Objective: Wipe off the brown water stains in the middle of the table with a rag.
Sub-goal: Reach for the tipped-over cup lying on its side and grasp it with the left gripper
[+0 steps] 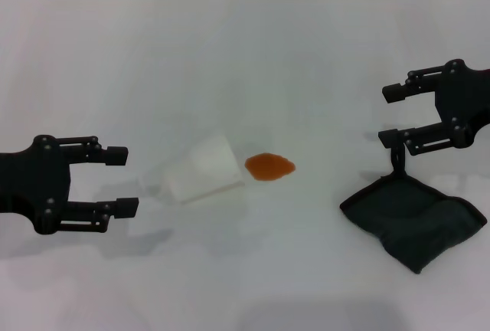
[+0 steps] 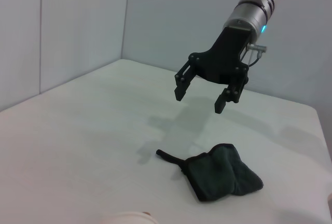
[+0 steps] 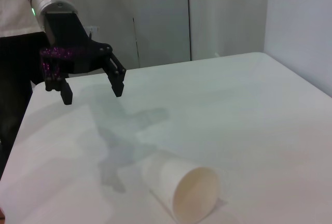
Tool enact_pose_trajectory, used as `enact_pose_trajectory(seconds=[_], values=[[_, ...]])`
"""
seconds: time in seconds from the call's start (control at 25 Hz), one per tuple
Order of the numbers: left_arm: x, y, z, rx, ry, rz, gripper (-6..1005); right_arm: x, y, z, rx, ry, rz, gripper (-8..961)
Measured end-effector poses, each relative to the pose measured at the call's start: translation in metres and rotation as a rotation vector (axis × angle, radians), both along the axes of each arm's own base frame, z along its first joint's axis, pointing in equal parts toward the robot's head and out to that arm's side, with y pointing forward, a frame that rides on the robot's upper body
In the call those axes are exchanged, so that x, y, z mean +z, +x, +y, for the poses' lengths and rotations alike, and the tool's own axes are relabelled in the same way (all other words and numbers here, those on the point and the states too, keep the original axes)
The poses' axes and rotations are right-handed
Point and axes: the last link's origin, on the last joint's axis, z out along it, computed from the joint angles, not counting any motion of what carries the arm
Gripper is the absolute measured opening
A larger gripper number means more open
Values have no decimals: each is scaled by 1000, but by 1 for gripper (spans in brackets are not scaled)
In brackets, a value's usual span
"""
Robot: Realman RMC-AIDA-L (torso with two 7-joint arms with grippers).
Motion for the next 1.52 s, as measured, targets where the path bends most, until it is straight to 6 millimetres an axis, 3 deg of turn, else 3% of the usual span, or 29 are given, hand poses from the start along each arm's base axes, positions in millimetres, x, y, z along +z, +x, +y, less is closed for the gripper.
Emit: enact_pose_trajectory(seconds=[0.76,0.96,1.2,1.52], values=[[-1,3,4,25,-10,-1,797,0,1,-1,9,-1,-1,718],[11,15,21,65,-31,59,800,0,2,-1,11,7,1,718],[20,40,52,139,-70,248,804,2,2,1,12,23,2,717],[4,74,87,184,-114,496,810,1,-4,6,36,36,-2,717]])
